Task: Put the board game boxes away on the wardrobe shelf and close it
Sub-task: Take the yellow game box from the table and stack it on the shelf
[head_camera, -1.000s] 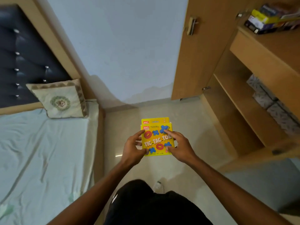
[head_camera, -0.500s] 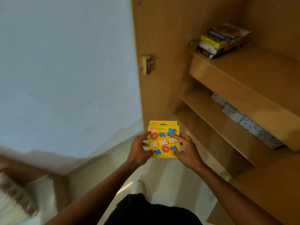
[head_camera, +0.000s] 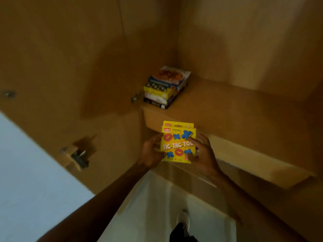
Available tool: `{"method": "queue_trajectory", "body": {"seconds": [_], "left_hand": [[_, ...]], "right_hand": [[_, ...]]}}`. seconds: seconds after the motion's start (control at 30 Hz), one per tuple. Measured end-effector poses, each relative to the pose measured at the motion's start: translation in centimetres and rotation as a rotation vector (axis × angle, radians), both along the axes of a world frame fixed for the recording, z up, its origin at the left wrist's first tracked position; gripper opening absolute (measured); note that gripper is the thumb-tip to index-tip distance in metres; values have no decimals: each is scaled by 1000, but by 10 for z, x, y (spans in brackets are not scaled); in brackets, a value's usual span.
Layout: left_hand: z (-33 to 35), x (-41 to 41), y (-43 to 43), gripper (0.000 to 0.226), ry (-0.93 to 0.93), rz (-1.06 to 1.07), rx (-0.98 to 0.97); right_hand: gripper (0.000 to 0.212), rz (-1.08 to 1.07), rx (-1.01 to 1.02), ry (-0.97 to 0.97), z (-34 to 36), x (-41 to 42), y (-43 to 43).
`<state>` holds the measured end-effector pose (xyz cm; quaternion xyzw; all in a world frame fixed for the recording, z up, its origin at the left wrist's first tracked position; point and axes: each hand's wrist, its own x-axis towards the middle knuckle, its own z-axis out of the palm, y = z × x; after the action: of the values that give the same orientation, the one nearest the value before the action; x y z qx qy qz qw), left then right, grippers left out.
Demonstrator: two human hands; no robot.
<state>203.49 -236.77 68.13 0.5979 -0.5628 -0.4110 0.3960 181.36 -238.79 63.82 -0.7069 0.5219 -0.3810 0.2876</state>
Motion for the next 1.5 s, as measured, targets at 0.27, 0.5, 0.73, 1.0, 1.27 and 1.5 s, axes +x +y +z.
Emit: {"method": "queue_trajectory", "body": {"seconds": [0.27, 0.5, 0.73, 1.0, 1.27, 1.5], "left_hand": [[43, -8, -198, 57, -175, 99, -201], [90, 1, -322, 39, -320, -13, -277], [105, 32, -399, 24, -700, -121, -311], [85, 54, -395, 59, -938, 20, -259], [76, 61, -375, 69, -851, -30, -169], [47, 45, -315, 46, -410, 195, -117]], "right_hand": [[58, 7, -122, 16, 51, -3, -209], [56, -85, -77, 0, 96, 12, -337], [35, 30, -118, 12, 110, 34, -379], [33, 184, -90, 182, 110, 74, -402], [45, 226, -56, 227, 107, 90, -406], [37, 145, -152, -60, 97, 69, -358]]}}
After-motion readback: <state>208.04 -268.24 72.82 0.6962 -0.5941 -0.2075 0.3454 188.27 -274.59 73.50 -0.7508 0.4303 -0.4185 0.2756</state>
